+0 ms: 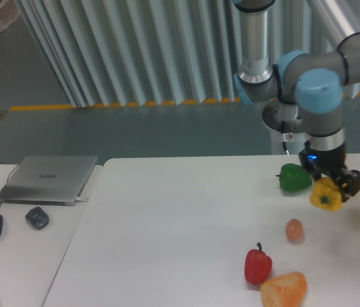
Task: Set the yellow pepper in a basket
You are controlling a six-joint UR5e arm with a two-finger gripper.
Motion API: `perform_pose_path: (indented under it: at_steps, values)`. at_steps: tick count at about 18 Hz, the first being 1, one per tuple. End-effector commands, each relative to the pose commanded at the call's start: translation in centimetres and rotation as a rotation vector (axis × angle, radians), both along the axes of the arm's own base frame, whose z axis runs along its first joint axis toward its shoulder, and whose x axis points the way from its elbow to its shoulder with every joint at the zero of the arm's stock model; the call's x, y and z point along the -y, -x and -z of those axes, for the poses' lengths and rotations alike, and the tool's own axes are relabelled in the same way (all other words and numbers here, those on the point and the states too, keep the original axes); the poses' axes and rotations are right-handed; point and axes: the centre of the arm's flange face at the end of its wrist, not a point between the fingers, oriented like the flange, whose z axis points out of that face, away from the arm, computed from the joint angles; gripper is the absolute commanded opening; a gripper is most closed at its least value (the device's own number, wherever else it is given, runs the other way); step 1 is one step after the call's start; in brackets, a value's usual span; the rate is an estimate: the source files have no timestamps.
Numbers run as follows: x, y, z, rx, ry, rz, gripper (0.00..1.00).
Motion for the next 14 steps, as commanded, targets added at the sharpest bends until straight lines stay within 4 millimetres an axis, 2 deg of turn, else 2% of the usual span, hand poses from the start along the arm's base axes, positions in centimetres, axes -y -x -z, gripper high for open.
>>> perform_pose_path:
  at_steps: [6,8,11,14]
  values:
    - [5.4,5.8,0.0,0.002,0.001,0.121,0.42]
    - [6.7,7.3,0.4,-0.002,0.003,0.150,0.42]
    - [9.9,10.4,1.7,-0.002,0.016,0.206,0.45]
    - [12.0,12.0,2.5,0.011,0.028,0.266,0.46]
